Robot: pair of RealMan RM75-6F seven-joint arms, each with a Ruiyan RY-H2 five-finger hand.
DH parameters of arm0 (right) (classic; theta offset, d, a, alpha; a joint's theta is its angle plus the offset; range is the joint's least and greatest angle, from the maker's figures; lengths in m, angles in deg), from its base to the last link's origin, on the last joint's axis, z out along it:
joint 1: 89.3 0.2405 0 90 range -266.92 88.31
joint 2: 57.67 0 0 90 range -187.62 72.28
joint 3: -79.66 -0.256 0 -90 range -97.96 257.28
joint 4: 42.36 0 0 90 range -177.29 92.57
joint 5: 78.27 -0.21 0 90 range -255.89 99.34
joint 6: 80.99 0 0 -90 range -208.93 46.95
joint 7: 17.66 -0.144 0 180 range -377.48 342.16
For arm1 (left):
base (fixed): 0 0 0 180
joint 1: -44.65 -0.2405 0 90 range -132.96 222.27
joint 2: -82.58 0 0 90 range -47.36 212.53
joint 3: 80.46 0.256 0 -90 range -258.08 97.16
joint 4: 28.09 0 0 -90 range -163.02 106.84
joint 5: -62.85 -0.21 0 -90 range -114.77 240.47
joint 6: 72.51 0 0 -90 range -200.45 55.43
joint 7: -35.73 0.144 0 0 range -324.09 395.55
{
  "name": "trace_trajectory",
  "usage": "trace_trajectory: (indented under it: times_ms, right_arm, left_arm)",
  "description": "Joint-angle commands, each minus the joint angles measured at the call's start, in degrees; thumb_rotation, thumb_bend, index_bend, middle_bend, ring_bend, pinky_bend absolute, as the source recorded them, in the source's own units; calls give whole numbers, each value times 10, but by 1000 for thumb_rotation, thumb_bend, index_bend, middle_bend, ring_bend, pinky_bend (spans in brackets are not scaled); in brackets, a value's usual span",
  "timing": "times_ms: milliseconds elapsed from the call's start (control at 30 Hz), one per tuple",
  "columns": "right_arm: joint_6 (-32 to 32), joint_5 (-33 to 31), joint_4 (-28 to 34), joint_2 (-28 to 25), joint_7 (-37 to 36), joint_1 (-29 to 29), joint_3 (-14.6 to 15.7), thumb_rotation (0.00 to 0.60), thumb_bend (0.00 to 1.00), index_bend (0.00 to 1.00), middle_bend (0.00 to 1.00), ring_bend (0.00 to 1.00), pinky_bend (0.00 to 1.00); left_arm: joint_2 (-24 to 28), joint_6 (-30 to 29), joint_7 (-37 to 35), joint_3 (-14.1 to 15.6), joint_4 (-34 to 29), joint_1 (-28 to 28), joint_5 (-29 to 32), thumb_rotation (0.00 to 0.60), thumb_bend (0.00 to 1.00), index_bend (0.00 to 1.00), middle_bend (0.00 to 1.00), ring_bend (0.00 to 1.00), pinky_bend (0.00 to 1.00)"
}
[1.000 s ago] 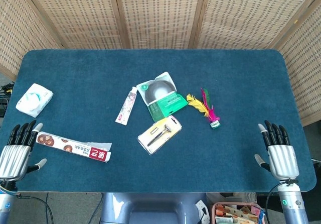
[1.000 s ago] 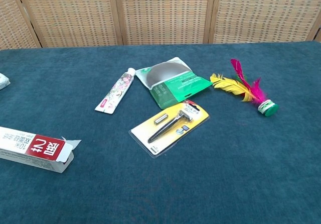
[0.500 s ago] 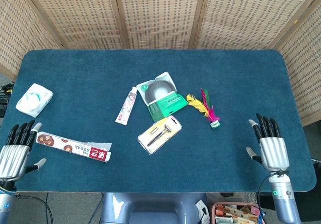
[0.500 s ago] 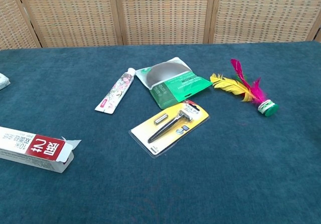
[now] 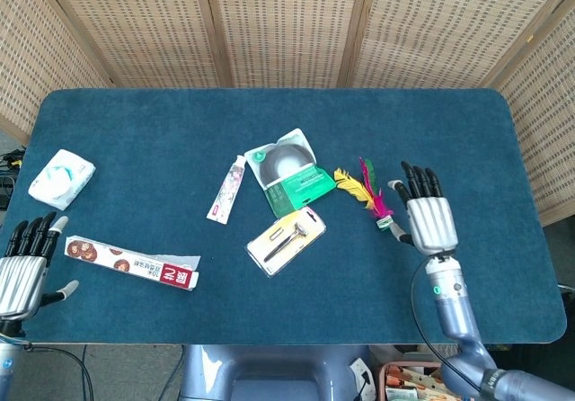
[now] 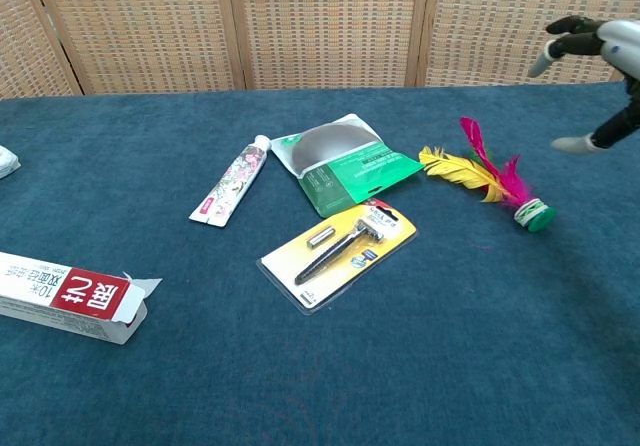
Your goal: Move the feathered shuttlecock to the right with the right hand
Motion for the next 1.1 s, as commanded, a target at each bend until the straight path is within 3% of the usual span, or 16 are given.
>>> trace_trajectory:
  times_ms: [33, 167, 433, 1100]
  right_arm:
    - [-19, -68, -18, 63, 29, 42, -40, 600, 204, 286, 0, 0, 0]
    - [-23, -126, -45, 117, 37, 77, -71, 600, 204, 288, 0, 0, 0]
    - [-23, -193, -164, 199, 48, 145, -114, 600, 204, 288, 0, 0, 0]
    - [-62, -282, -366, 264, 15, 224, -157, 600, 204, 288, 0, 0, 0]
  left_arm:
    - [1, 4, -6, -1, 2, 1, 3, 600, 0, 0, 0, 0, 0]
    - [1, 11, -13, -1, 7, 3, 8, 600, 0, 0, 0, 0, 0]
    - [3, 17, -27, -3, 13, 5, 16, 600, 0, 0, 0, 0, 0]
    - [-3, 40, -31, -8, 28, 14, 40, 600, 0, 0, 0, 0, 0]
